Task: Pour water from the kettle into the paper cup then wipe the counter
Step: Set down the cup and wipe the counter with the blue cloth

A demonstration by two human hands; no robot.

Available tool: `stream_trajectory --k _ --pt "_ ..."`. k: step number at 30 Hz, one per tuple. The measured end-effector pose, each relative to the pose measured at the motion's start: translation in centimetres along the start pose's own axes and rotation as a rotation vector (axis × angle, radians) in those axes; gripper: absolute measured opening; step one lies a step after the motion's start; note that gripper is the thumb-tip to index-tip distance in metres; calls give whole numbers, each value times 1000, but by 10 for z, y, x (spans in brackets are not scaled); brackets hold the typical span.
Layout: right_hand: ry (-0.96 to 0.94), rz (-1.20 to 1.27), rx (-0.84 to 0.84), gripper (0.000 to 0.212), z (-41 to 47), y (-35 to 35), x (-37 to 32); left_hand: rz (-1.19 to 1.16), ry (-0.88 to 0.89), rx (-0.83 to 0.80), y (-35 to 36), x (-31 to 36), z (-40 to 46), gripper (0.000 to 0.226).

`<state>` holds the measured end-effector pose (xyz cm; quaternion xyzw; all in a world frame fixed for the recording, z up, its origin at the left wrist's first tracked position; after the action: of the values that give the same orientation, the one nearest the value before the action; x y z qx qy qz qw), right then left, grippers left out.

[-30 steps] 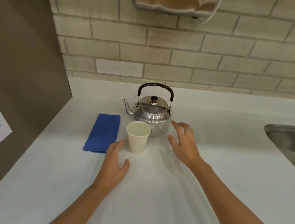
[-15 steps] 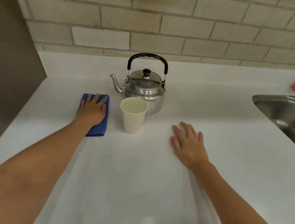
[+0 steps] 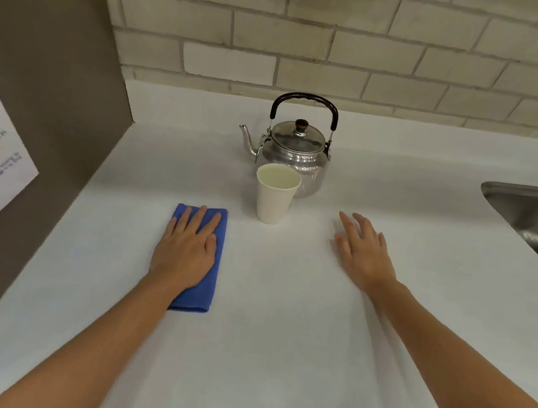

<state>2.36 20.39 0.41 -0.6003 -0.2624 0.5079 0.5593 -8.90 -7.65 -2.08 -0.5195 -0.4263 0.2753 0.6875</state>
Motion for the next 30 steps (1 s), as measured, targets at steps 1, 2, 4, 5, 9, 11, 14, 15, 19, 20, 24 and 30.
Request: stream_trajectory --k 1,2,4,5,9,11,14,15,19,20,24,30 --pt "9 22 -8 47 -1 3 1 -5 -50 -8 -3 -16 0 50" --pt "9 49 -10 47 -3 6 0 6 -106 -11 -6 -30 1 50" --pt "-19 113 -9 48 -9 0 2 40 -203 19 -14 -36 1 50" --pt "-21 131 -14 48 -12 -5 7 44 -246 38 -15 -27 0 51" --pt "16 6 -104 49 -16 -14 42 13 -339 47 9 60 -22 52" --pt "-4 -20 -159 49 -20 -13 52 -10 -278 60 27 125 -33 53" --pt "-99 -56 -175 49 -25 -11 55 -31 -175 25 47 181 -50 54" --pt "-124 -52 -158 49 -25 -12 55 -33 -189 33 45 174 -54 54" --pt "-154 -3 -116 49 -26 -19 60 -30 -414 161 13 93 -81 53" --pt "-162 -2 -114 49 -26 -20 63 -24 -452 165 8 79 -85 53" --pt "-144 1 -104 50 -22 -27 80 16 -578 175 14 88 -75 53" --pt "-35 260 -101 49 -18 -39 123 -47 -334 86 68 253 -16 56"
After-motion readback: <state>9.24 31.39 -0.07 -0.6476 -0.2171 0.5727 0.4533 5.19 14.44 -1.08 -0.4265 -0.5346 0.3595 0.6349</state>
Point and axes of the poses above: each hand's wrist, its own z-axis towards the middle knuckle, its own y-axis out of the palm, x = y × z, the point moved 10 cm from there along z, towards the middle knuckle, and after that the axes turned 3 degrees about -z, right-handed, at the moved point
